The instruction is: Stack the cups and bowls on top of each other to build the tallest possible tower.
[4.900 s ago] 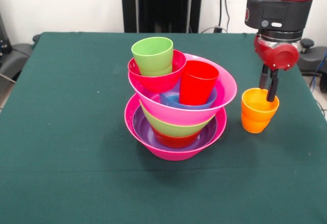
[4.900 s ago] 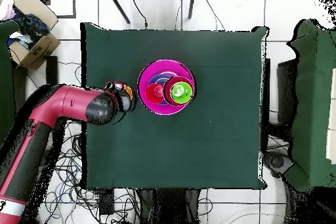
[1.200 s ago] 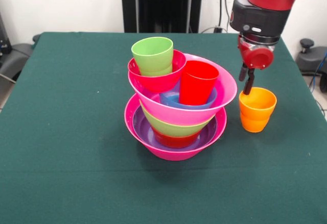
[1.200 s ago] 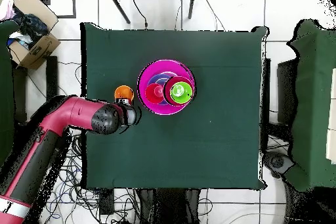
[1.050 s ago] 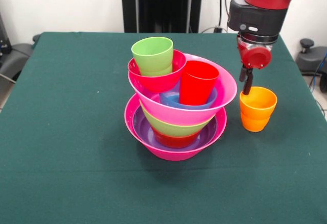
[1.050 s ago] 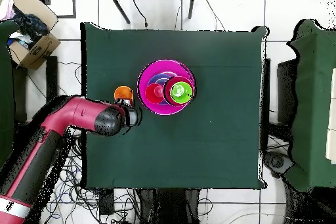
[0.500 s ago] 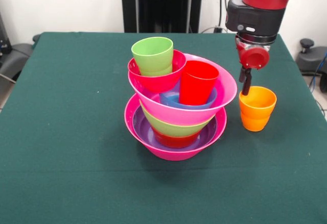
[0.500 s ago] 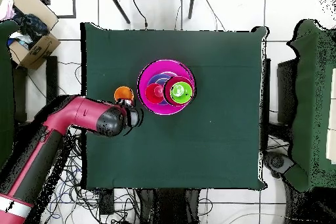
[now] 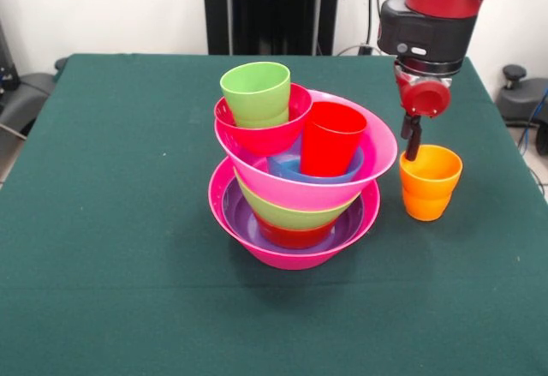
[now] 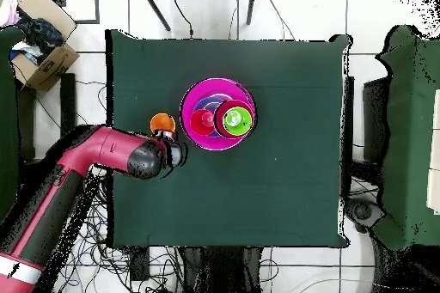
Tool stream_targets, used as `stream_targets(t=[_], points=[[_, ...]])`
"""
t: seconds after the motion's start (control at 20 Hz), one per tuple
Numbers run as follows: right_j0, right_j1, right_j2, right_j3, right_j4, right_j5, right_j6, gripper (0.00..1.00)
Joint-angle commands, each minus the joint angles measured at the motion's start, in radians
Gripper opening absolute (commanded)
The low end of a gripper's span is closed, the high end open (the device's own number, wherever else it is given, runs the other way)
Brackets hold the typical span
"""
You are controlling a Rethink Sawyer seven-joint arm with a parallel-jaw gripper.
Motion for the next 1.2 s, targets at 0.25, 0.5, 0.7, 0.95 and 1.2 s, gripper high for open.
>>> stream_targets(t=[0.25,0.5,0.7,0.95,1.2], points=[[-0.021,0.011,0.205,0.002,-0.001,0.012,-0.300,1.00],[-0.017,0.007,0.214,0.002,-0.002,0.021,-0.353,1.00],[-0.021,-0.004,0.226,0.006,0.008,0.026,-0.405,1.00],[-0.026,-0.018,0.243,0.007,0.030,0.063,-0.503,1.00],[-0.028,-0.016,0.247,0.005,0.032,0.076,-0.545,1.00]])
